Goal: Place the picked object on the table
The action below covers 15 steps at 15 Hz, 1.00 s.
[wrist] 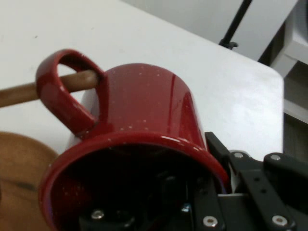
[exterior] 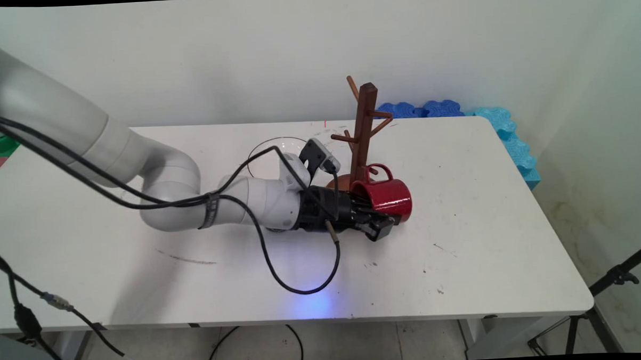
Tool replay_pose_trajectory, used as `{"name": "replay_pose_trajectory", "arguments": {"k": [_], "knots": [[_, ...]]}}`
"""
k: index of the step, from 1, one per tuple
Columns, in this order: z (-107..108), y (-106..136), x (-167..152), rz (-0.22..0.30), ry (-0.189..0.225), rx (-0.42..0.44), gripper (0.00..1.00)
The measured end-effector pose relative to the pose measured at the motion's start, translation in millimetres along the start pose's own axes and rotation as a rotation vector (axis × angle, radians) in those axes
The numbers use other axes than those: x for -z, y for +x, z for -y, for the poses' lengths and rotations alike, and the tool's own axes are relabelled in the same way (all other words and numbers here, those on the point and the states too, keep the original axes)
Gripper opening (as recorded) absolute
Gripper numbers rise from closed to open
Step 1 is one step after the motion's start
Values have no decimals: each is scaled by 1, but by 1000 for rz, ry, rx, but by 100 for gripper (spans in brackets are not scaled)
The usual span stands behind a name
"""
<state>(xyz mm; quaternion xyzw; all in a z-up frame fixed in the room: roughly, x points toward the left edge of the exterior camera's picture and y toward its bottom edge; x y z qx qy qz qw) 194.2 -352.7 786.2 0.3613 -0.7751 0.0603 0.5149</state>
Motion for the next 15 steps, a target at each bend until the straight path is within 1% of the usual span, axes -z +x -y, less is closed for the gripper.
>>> {"name": "replay_pose_trajectory", "arguments": {"k": [7,15], "knots": [[-17,8,20,-19,-53,-94,0],[-27,12,43,-21,-97,-167,0]]}}
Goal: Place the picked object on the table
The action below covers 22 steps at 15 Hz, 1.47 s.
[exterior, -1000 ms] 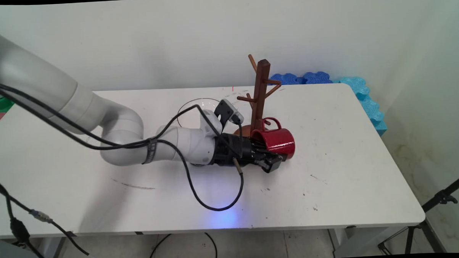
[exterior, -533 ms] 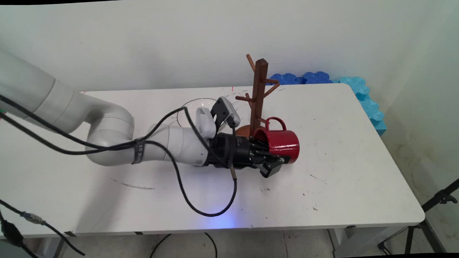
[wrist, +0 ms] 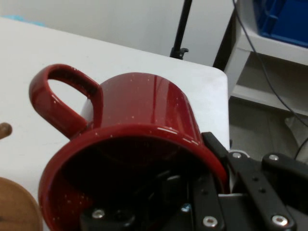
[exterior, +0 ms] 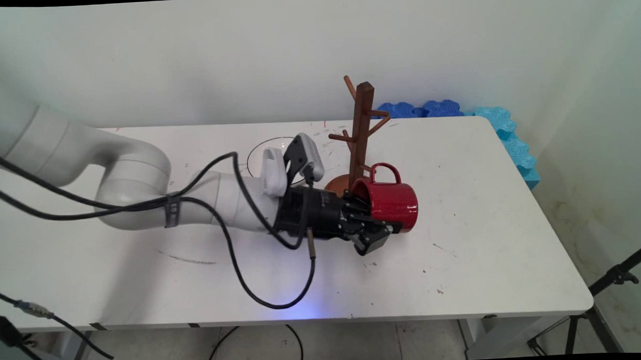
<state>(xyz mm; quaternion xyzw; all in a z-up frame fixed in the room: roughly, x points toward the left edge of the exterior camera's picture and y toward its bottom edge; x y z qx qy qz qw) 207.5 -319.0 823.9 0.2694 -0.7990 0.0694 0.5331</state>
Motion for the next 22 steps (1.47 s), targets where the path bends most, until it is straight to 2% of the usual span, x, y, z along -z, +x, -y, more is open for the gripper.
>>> {"name": "replay_pose_trajectory", "arguments": {"k": [3,7,12,15,16,18,19,22], "knots": [[-2,6,14,11,-10,-24,0],[-1,22,39,26,-1,-52,0],[-4,35,62,18,18,-66,0],[-14,37,71,4,20,-81,0],[-20,40,73,-18,-7,-89,0],[-41,51,80,-104,-121,-117,0],[-46,52,82,-108,-135,-128,0],[-47,47,88,-43,-111,-152,0]]}}
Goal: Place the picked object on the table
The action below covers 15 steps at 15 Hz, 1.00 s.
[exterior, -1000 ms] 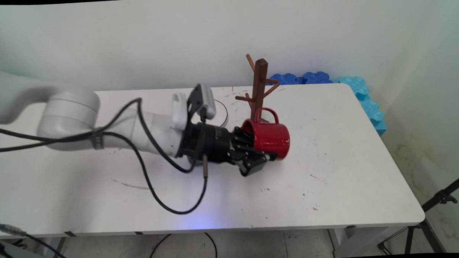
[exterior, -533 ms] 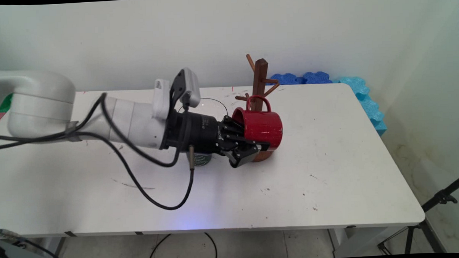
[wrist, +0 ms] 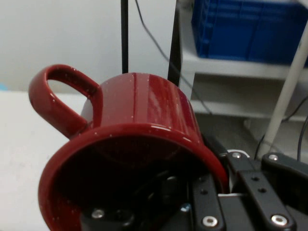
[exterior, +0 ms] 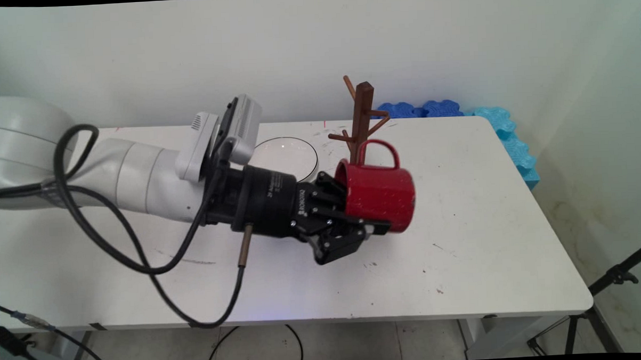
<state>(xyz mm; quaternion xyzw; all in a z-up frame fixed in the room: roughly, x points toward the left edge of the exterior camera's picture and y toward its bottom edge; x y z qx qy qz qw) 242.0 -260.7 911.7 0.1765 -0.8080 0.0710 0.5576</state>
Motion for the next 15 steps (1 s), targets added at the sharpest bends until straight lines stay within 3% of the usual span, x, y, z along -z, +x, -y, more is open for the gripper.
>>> {"name": "replay_pose_trajectory", "arguments": {"k": [8,15], "knots": [[19,24,49,113,29,-46,0],[34,57,93,299,77,-94,0]]}}
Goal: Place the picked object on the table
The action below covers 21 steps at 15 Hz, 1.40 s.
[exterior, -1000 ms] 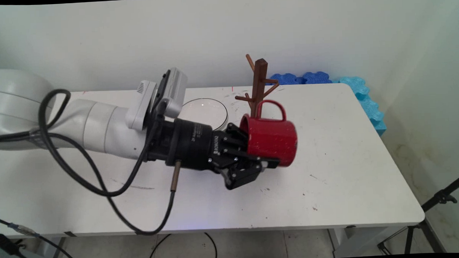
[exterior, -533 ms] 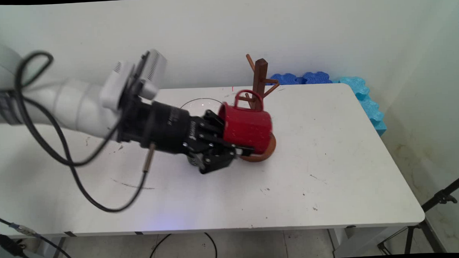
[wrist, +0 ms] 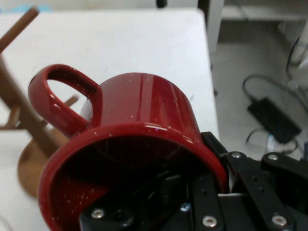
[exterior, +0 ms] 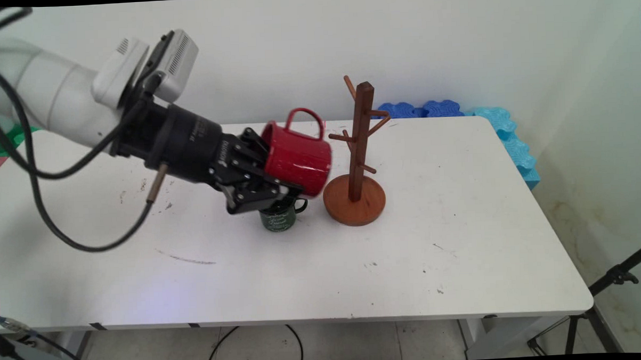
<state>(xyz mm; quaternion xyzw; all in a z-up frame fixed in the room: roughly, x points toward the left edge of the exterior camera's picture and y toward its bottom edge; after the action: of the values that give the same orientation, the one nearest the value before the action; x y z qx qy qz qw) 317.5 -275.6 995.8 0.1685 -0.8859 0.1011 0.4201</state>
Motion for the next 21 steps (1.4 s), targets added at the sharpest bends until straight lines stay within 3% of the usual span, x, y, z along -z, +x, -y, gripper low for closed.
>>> {"name": "replay_pose_trajectory", "arguments": {"k": [10,21], "knots": [[10,16,19,338,47,-24,0],[10,24,-9,555,45,14,0]]}}
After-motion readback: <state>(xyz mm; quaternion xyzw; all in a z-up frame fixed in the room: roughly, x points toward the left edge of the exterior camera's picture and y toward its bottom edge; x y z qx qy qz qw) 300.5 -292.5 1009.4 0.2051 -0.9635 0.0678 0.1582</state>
